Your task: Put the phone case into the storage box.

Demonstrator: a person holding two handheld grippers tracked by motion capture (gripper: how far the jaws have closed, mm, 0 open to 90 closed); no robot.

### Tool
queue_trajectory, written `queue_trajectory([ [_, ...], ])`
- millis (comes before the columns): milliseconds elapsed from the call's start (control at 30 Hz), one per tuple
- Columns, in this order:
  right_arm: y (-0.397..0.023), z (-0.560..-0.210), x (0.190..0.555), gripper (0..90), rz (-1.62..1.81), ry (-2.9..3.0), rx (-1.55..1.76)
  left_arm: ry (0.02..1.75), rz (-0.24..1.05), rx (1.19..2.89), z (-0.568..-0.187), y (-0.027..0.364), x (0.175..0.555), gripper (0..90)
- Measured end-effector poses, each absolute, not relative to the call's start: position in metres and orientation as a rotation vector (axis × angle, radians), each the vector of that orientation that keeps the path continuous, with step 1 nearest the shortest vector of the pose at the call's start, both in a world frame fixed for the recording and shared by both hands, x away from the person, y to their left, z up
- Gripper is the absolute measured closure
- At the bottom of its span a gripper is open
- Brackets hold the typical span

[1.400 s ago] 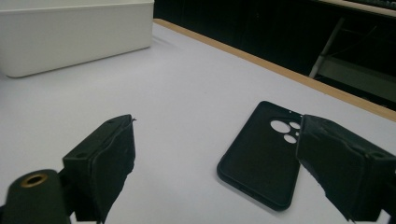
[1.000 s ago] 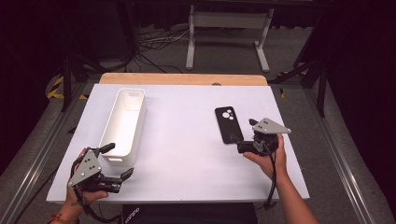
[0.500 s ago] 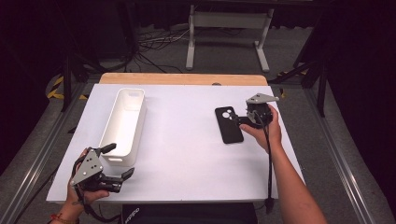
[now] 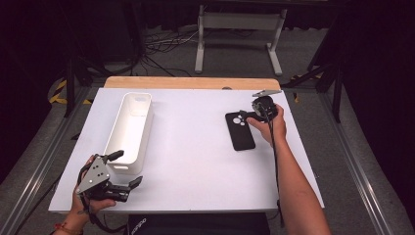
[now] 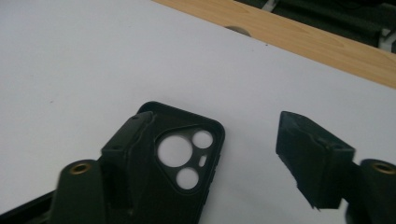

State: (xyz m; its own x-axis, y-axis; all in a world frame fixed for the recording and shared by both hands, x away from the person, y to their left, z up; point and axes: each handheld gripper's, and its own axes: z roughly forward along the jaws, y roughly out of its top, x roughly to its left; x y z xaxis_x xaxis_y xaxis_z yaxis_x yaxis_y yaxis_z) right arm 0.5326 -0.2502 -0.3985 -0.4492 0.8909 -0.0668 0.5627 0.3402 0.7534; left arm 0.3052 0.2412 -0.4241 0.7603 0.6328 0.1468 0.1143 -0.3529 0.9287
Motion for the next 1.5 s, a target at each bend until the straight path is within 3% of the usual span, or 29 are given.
queue_trajectory([
  [567,-0.253,-0.445,0.568,48.1,0.862,2.118,1.479,0.566,0.581,1.883,-0.427,0.243,0.304,3.8],
  [933,-0.246,-0.447,0.571,69.9,0.847,2.147,1.407,0.563,0.566,1.902,-0.429,0.24,0.306,3.9],
  [1033,-0.245,-0.448,0.57,80.0,0.872,2.141,1.425,0.564,0.567,1.916,-0.429,0.24,0.306,4.0],
  [1400,-0.243,-0.447,0.568,82.3,0.863,2.12,1.443,0.553,0.545,1.952,-0.431,0.237,0.307,4.1],
  [1500,-0.243,-0.447,0.568,77.0,0.868,2.113,1.457,0.556,0.544,1.947,-0.431,0.237,0.308,4.1],
])
